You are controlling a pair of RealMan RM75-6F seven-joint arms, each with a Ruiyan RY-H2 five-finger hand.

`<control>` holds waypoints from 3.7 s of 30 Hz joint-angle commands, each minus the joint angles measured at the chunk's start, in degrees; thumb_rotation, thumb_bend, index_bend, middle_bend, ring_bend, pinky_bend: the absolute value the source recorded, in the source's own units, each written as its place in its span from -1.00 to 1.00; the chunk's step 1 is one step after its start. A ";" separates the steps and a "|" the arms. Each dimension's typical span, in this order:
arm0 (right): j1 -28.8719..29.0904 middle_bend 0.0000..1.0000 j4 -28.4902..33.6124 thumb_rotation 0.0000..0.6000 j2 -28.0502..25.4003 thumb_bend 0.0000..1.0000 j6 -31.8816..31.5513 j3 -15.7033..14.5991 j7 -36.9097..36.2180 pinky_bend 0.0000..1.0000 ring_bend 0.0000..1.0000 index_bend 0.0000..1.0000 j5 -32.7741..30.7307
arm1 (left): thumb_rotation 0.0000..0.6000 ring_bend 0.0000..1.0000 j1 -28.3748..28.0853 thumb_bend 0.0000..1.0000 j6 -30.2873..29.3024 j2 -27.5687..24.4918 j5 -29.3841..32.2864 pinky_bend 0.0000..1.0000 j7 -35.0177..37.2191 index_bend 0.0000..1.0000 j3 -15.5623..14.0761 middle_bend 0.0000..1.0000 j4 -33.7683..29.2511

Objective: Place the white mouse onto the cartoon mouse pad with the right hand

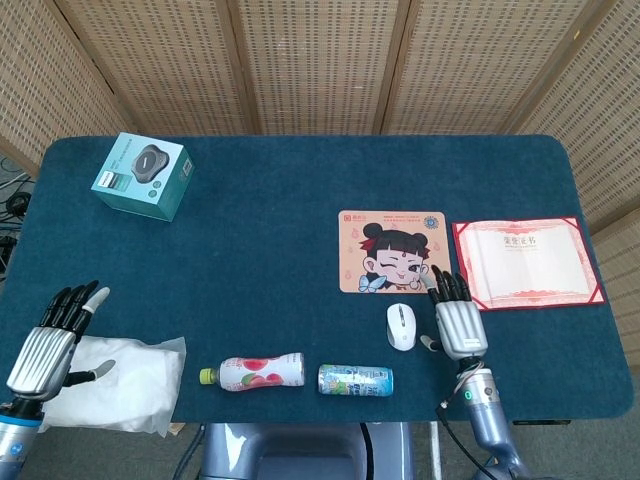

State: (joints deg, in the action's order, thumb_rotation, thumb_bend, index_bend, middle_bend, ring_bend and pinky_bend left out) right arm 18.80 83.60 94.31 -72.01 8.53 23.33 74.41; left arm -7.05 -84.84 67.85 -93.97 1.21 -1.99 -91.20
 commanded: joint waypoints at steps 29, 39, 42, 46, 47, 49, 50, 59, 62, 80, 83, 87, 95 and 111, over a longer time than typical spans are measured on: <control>1.19 -1.00 -0.77 1.00 2.37 -1.00 1.43 -1.22 2.12 -1.00 -1.00 -1.00 -2.05 | 1.00 -1.00 0.18 -0.70 -0.78 -0.57 -0.91 -1.00 0.87 -1.00 -0.36 -1.00 -0.48; 2.02 -1.00 -0.84 1.00 3.64 -1.00 1.79 -0.93 3.18 -1.00 -1.00 -1.00 -2.70 | 1.00 -1.00 0.10 -0.70 -0.70 -0.72 -0.71 -1.00 1.41 -1.00 -0.24 -1.00 -0.38; 2.19 -1.00 -0.86 1.00 3.92 -1.00 1.81 -0.77 3.40 -1.00 -1.00 -1.00 -2.90 | 1.00 -1.00 0.10 -0.70 -0.73 -0.72 -0.71 -1.00 1.45 -1.00 -0.23 -1.00 -0.38; 2.56 -1.00 -0.79 1.00 4.37 -1.00 2.02 -0.43 3.82 -1.00 -1.00 -1.00 -3.46 | 1.00 -1.00 0.09 -0.70 -0.70 -0.70 -0.89 -1.00 1.39 -1.00 -0.34 -1.00 -0.38; 2.64 -1.00 -0.74 1.00 4.45 -1.00 2.06 -0.38 3.93 -1.00 -1.00 -1.00 -3.59 | 1.00 -1.00 0.09 -0.70 -0.73 -0.71 -0.91 -1.00 1.40 -1.00 -0.34 -1.00 -0.41; 2.81 -1.00 -0.60 1.00 4.62 -1.00 2.10 -0.38 4.19 -1.00 -1.00 -1.00 -3.66 | 1.00 -1.00 0.13 -0.69 -0.85 -0.76 -0.93 -1.00 1.48 -1.00 -0.32 -1.00 -0.44; 2.85 -1.00 -0.59 1.00 4.67 -1.00 2.11 -0.39 4.28 -1.00 -1.00 -1.00 -3.69 | 1.00 -1.00 0.13 -0.70 -0.87 -0.77 -0.95 -1.00 1.50 -1.00 -0.32 -1.00 -0.46; 3.65 -1.00 -0.37 1.00 5.29 -1.00 2.31 -0.01 5.24 -1.00 -1.00 -1.00 -4.37 | 1.00 -1.00 0.15 -0.70 -0.97 -0.91 -1.15 -1.00 1.79 -1.00 -0.42 -1.00 -0.50; 4.07 -1.00 -0.34 1.00 5.55 -1.00 2.53 0.11 5.68 -1.00 -1.00 -1.00 -4.57 | 1.00 -1.00 0.13 -0.70 -0.90 -0.85 -1.41 -1.00 1.63 -1.00 -0.58 -1.00 -0.54; 6.98 -1.00 -3.20 1.00 8.76 -1.00 4.99 1.36 7.02 -1.00 -1.00 -1.00 -6.97 | 1.00 -1.00 0.10 -0.70 -0.90 -1.04 -1.23 -1.00 2.31 -1.00 -0.49 -1.00 -0.48; 7.53 -1.00 -3.52 1.00 9.15 -1.00 5.28 1.74 7.19 -1.00 -1.00 -1.00 -7.23 | 1.00 -1.00 0.04 -0.70 -0.72 -0.99 -1.22 -1.00 2.21 -1.00 -0.53 -1.00 -0.45; 8.15 -1.00 -3.62 1.00 9.36 -1.00 5.35 2.20 7.43 -1.00 -1.00 -1.00 -7.49 | 1.00 -1.00 -0.03 -0.70 -0.52 -0.84 -1.14 -1.00 2.04 -1.00 -0.53 -1.00 -0.36; 9.35 -1.00 -3.35 1.00 9.05 -1.00 5.57 2.98 8.80 -1.00 -1.00 -1.00 -8.28 | 1.00 -1.00 -0.14 -0.70 -0.21 -0.70 -1.24 -1.00 1.73 -1.00 -0.68 -1.00 -0.39; 8.87 -1.00 1.97 1.00 5.74 -1.00 4.04 0.91 10.75 -1.00 -1.00 -0.98 -7.89 | 1.00 -1.00 -0.07 -0.70 -0.56 -0.83 -1.50 -1.00 2.12 -1.00 -0.77 -1.00 -0.40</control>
State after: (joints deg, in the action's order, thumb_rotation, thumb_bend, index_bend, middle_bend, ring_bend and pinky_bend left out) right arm 28.08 84.02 101.30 -67.52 10.13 33.14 66.28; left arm -7.13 -85.40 67.02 -95.47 3.32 -2.75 -91.60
